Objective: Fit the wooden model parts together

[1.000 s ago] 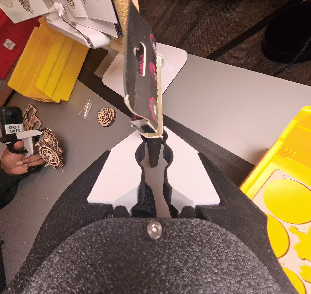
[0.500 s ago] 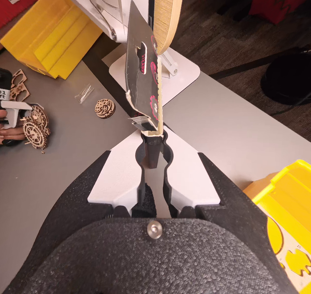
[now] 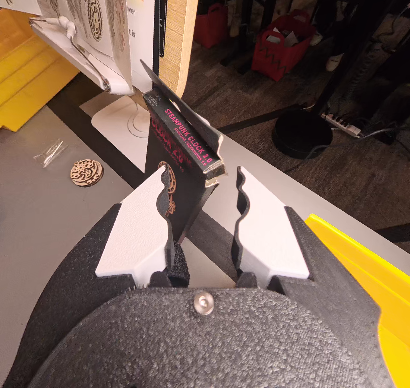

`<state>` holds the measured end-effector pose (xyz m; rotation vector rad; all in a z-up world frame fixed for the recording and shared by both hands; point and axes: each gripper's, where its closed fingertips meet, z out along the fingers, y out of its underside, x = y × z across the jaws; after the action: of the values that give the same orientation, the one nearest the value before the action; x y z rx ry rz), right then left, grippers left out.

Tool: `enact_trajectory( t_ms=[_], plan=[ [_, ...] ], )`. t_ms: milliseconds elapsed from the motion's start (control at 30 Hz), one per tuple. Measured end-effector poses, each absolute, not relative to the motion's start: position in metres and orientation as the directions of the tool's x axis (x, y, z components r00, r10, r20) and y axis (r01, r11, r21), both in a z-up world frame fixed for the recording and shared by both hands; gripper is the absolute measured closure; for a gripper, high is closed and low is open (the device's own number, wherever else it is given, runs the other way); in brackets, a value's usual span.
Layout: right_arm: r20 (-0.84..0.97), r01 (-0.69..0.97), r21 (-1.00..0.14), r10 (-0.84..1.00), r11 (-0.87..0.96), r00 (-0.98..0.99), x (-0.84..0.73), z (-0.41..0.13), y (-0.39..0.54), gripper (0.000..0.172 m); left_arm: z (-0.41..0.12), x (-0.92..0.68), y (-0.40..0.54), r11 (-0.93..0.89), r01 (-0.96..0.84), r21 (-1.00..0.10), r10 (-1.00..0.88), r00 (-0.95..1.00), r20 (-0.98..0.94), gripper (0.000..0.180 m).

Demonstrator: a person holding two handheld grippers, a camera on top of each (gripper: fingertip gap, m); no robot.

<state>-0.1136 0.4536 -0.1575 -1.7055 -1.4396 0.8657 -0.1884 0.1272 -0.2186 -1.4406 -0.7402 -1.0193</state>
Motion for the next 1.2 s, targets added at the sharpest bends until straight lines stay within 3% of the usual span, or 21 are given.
enact_trajectory(
  t_ms=[100, 200, 467, 600, 733, 1200],
  plan=[
    [0.024, 0.488, -0.869, 0.977, -0.084, 0.213, -0.103, -0.15, 0.458, 0.102, -0.218, -0.189, 0.127, -0.133, 0.889, -0.437, -0.112, 0.425, 0.898, 0.166],
    [0.125, 0.427, -0.904, 0.944, -0.018, 0.305, -0.086, -0.129, 0.45, 0.104, -0.217, -0.192, 0.126, -0.124, 0.888, -0.443, -0.111, 0.432, 0.895, 0.166],
    [0.103, 0.173, -0.984, 0.939, 0.048, 0.328, -0.106, -0.09, 0.318, 0.133, -0.214, -0.191, 0.127, -0.107, 0.858, -0.502, -0.106, 0.492, 0.864, 0.166],
    [0.11, 0.157, -0.987, 0.864, 0.036, 0.492, -0.127, -0.085, 0.317, 0.159, -0.211, -0.19, 0.124, -0.092, 0.857, -0.506, -0.108, 0.497, 0.861, 0.166],
    [0.167, 0.158, -0.983, 0.789, 0.089, 0.591, -0.149, -0.067, 0.338, 0.172, -0.204, -0.195, 0.122, -0.067, 0.862, -0.502, -0.118, 0.493, 0.862, 0.166],
    [0.182, 0.191, -0.979, 0.721, 0.07, 0.669, -0.19, -0.088, 0.396, 0.172, -0.193, -0.204, 0.121, -0.031, 0.853, -0.521, -0.13, 0.513, 0.848, 0.166]
  ],
)
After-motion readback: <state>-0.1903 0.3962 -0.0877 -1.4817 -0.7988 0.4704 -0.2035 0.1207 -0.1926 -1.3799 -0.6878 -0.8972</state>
